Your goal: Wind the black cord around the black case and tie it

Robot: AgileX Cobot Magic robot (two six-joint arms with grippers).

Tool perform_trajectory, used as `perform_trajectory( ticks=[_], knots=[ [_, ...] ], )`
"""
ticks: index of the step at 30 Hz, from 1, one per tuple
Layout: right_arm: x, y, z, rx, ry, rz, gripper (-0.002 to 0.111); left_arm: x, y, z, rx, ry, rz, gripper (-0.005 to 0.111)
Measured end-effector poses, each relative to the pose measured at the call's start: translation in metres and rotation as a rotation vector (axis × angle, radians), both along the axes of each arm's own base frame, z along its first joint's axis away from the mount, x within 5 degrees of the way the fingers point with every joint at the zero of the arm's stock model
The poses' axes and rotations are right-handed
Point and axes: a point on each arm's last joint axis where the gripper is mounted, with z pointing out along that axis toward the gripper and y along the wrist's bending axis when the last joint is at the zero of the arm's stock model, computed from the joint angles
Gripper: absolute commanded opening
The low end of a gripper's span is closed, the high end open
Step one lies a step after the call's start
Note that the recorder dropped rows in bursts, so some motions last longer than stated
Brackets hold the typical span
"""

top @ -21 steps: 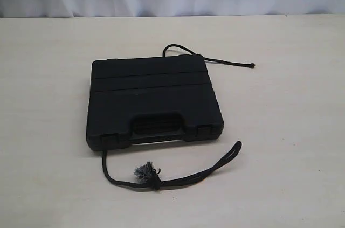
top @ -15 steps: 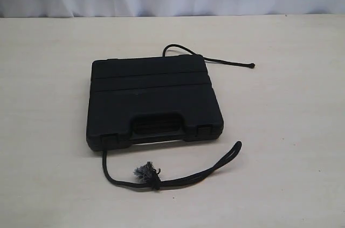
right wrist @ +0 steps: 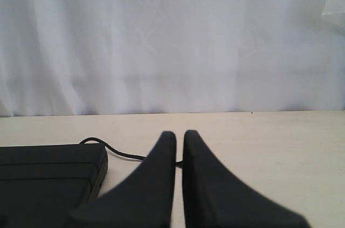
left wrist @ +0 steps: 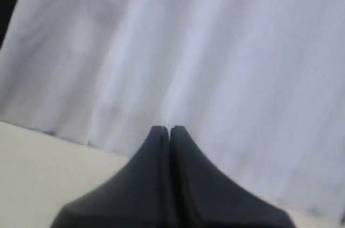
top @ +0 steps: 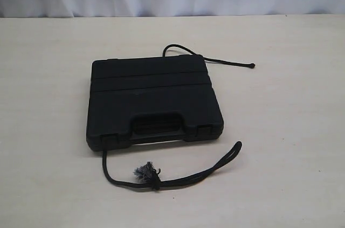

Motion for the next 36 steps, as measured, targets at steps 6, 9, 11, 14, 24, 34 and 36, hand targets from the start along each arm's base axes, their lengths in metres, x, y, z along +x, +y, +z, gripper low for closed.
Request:
perform_trajectory(
  ticks=[6,9,11,14,24,34,36],
  knots=[
    [0.0,0.0,0.0,0.0,0.0,0.0,0.004,-0.009,0.014,0.022,-0.259,-0.292,0.086,0.0],
    [0.0,0.0,0.0,0.0,0.0,0.0,0.004,-0.017,0.013,0.036,-0.249,-0.465,0.053,0.0],
    [0.0,0.0,0.0,0.0,0.0,0.0,0.004,-0.024,0.007,0.046,-0.16,-0.59,0.004,0.0],
    [0.0,0.0,0.0,0.0,0.0,0.0,0.004,-0.029,-0.003,0.057,-0.027,-0.683,-0.054,0.0],
    [0.0,0.0,0.0,0.0,0.0,0.0,0.004,0.015,-0.01,0.131,0.036,-0.639,-0.095,0.0],
    [0.0,0.0,0.0,0.0,0.0,0.0,0.004,0.139,-0.024,0.185,0.286,0.008,-0.157,0.0],
    [0.0,0.0,0.0,0.0,0.0,0.0,0.004,0.166,-0.026,0.178,0.367,0.17,-0.103,0.0]
  ],
)
